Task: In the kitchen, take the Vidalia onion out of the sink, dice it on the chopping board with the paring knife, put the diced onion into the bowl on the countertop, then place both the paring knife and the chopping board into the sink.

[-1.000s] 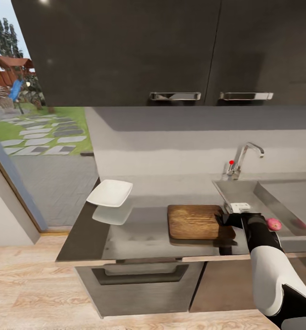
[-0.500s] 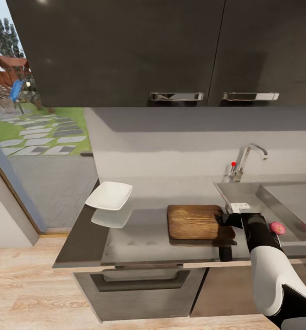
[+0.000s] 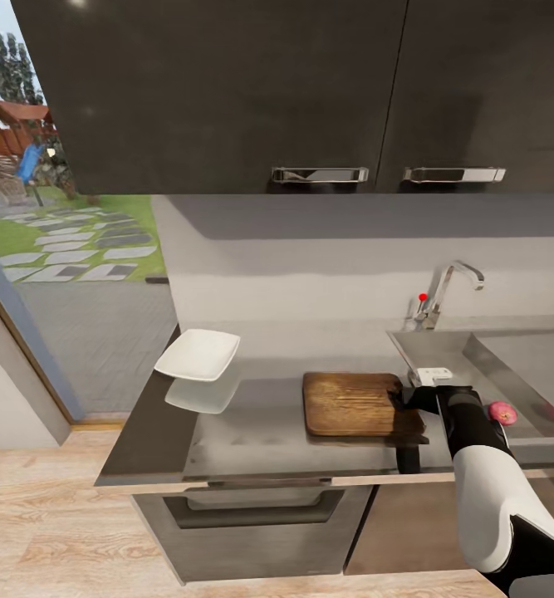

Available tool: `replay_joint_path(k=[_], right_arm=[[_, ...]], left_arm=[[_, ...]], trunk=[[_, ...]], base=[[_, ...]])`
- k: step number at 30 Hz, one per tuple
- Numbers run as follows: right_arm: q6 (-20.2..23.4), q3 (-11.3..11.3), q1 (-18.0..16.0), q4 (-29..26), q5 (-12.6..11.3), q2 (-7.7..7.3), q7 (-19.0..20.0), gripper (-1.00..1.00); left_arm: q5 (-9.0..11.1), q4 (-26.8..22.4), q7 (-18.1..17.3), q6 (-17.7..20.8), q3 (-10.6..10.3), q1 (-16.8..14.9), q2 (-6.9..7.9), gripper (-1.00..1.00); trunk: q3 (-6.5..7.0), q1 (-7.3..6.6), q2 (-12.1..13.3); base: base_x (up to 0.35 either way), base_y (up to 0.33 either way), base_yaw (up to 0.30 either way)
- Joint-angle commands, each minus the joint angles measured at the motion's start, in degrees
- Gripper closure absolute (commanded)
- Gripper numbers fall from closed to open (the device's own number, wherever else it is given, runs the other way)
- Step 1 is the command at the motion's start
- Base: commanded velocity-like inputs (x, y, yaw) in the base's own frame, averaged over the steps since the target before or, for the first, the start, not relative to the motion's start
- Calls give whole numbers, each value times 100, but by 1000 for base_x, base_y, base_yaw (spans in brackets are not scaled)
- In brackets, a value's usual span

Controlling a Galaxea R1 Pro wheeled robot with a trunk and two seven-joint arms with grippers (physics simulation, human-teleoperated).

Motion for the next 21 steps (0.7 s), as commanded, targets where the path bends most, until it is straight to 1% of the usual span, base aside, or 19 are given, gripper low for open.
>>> replay_joint_path(k=[1,21], right_arm=[[8,-22,-6,-9,60,6,55,-100],[8,-22,-6,-4,60,13,55,-100]], left_arm=[[-1,-4,0,-11,0,0,0,-100],[-1,-4,0,-11,0,0,1,-100]], trunk=[[-7,1,-6],[-7,1,-6]], base=[[0,0,0],[0,0,0]])
